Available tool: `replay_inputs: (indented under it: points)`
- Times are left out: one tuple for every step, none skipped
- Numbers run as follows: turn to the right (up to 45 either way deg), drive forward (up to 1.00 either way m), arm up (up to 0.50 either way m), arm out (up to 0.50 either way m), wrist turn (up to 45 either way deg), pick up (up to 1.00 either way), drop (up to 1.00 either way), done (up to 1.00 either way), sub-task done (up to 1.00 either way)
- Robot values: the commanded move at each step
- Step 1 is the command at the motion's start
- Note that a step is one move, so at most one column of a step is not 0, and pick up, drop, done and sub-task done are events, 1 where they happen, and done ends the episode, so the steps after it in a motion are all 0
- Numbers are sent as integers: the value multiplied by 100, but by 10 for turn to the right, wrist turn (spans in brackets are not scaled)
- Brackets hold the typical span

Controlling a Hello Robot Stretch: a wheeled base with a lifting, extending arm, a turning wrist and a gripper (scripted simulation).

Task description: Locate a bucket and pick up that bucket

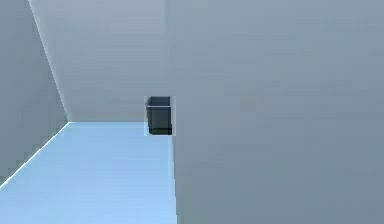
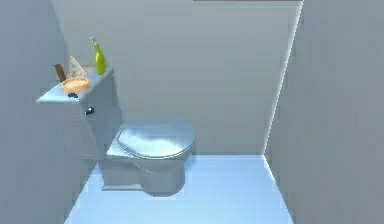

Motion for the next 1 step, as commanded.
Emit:
replay_inputs:
  points:
    - [-450,0,0,0,0,0,0,0,0]
